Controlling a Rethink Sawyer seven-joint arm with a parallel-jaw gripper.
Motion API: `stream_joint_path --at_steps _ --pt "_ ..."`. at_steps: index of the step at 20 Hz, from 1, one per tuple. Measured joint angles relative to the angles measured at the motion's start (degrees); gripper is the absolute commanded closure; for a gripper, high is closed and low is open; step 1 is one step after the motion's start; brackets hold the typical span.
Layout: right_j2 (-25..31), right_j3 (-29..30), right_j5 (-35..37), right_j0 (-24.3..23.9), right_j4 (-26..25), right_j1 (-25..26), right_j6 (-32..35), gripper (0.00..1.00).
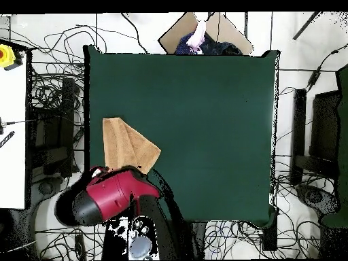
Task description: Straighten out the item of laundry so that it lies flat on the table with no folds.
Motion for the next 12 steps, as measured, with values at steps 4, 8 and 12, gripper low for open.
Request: stream_joint_path --at_steps 4,8,12 --pt "-2.64 4.21 -3.72 1.71 -0.01 -1.45 0.00 0.00" --pt "-6.32 7.27 -7.99 5.59 0.00 -1.73 0.00 0.00" --pt "-9.98 8.28 -11.81 9.97 0.01 -0.46 0.00 0.00"
